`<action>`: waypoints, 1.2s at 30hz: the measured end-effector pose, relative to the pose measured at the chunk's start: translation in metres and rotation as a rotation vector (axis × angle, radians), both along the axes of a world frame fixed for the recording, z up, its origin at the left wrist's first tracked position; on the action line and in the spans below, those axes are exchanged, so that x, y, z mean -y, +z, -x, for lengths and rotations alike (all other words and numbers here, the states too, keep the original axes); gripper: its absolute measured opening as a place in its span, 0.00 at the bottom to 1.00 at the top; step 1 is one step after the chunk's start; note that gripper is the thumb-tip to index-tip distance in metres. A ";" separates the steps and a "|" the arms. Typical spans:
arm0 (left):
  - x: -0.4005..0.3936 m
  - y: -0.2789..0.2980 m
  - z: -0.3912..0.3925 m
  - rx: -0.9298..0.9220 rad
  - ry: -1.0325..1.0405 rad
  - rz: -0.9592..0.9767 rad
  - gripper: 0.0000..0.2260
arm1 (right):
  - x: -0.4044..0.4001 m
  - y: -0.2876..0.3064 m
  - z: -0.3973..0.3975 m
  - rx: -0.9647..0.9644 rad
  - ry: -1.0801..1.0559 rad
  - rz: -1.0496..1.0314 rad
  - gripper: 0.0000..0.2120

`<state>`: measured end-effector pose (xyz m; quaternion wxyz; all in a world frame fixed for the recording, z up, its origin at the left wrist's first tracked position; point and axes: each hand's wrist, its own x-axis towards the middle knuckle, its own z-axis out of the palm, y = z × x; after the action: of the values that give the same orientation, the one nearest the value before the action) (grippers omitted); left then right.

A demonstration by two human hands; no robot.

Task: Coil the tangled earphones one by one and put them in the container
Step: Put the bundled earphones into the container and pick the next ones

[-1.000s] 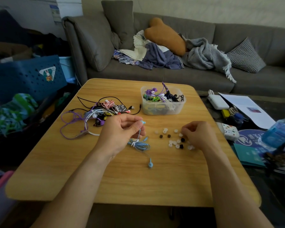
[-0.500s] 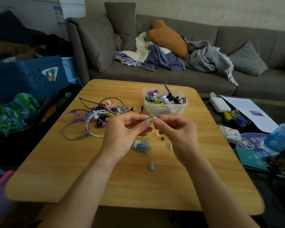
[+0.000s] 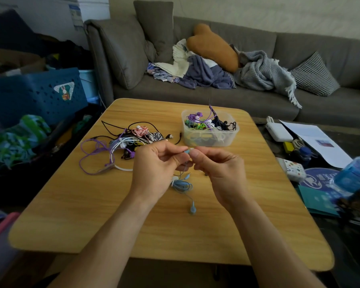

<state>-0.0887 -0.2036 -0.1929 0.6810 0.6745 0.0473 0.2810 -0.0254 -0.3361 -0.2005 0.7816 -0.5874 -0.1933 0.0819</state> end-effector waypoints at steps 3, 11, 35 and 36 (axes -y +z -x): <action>0.003 -0.001 0.001 0.018 0.066 -0.072 0.05 | 0.000 -0.002 0.001 -0.014 0.015 0.006 0.09; 0.003 -0.001 0.000 0.010 0.147 -0.202 0.05 | -0.004 -0.003 0.006 0.032 0.022 0.007 0.07; -0.012 0.005 0.008 -0.116 0.009 0.224 0.04 | -0.016 -0.005 0.005 0.849 -0.202 0.337 0.10; -0.013 0.006 0.008 -0.105 0.017 0.157 0.04 | -0.015 -0.005 0.005 0.799 -0.202 0.339 0.10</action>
<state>-0.0967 -0.1905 -0.1873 0.7260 0.6325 0.1105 0.2462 -0.0305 -0.3214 -0.2051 0.5421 -0.7089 -0.4056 -0.1977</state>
